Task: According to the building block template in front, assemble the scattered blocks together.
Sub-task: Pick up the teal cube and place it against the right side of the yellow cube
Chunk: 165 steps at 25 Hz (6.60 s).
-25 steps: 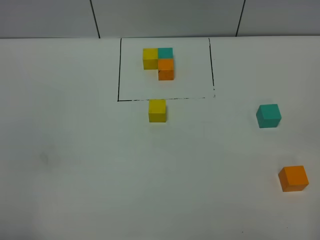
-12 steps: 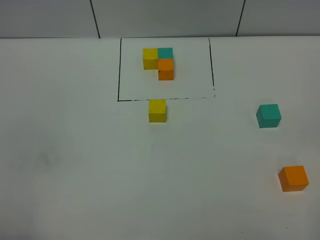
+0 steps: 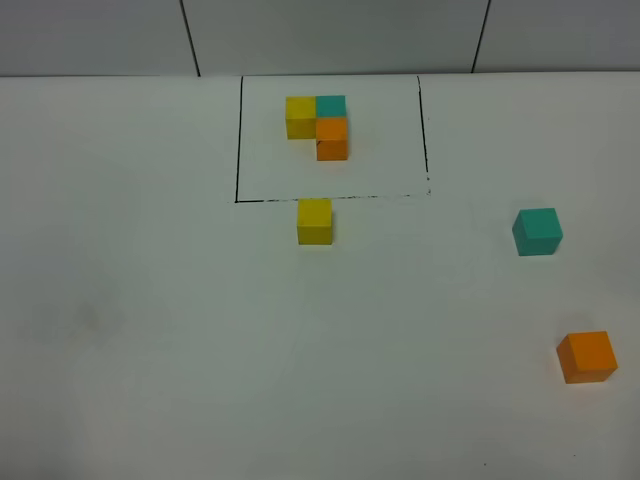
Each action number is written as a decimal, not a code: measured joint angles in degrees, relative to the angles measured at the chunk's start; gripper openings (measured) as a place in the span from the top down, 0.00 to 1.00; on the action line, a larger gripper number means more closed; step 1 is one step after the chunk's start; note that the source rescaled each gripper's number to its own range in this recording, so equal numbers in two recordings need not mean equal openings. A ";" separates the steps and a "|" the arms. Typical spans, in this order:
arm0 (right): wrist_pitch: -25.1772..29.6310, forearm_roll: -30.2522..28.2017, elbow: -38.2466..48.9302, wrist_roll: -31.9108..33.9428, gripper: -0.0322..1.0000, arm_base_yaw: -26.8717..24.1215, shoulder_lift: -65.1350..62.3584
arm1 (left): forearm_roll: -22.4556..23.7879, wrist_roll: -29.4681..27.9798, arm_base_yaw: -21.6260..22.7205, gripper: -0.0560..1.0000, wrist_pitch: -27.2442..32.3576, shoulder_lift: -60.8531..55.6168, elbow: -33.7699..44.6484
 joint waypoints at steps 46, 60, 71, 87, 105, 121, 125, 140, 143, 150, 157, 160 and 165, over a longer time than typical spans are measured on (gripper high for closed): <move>-2.18 0.57 -10.90 4.97 0.04 0.00 43.38 | 0.05 -0.07 0.00 0.34 -0.05 0.00 0.00; -18.55 5.19 -29.12 -2.34 0.03 0.00 90.48 | 0.11 -0.07 0.00 0.34 -0.05 0.00 0.00; -18.99 4.96 -40.16 -4.63 0.07 1.81 107.00 | 0.11 -0.07 0.00 0.34 -0.05 0.00 0.00; -21.58 4.48 -41.71 -4.63 0.26 3.65 113.92 | 0.11 -0.07 0.00 0.34 -0.05 0.00 0.00; -17.99 4.46 -43.38 -4.96 0.97 4.61 115.00 | 0.11 -0.07 0.00 0.34 -0.05 0.00 0.00; -0.84 -6.81 -65.14 -47.89 0.97 24.83 122.30 | 0.11 -0.07 0.00 0.34 -0.05 0.00 0.00; 3.10 -3.51 -73.29 -52.55 0.97 25.59 127.91 | 0.11 -0.07 0.00 0.34 -0.05 0.00 0.00; 1.33 -0.52 -77.26 -57.76 0.97 25.83 131.21 | 0.11 -0.07 0.00 0.34 -0.05 0.00 0.00; 0.72 -0.44 -77.52 -57.96 0.97 25.83 131.96 | 0.16 -0.13 0.00 0.34 -0.05 0.00 0.00; 1.03 1.15 -80.58 -57.96 0.97 25.83 135.31 | 0.15 -0.20 0.00 0.34 -0.05 0.00 0.00; 1.21 1.74 -81.12 -57.96 0.97 25.83 135.88 | 0.15 -0.20 0.00 0.34 -0.05 0.00 0.00; 1.21 1.87 -81.12 -57.96 0.97 25.83 135.89 | 0.15 -0.20 0.00 0.34 -0.05 0.00 0.00; 0.86 1.82 -81.12 -57.96 0.97 26.08 135.89 | 0.15 -0.20 0.00 0.34 -0.05 0.00 0.00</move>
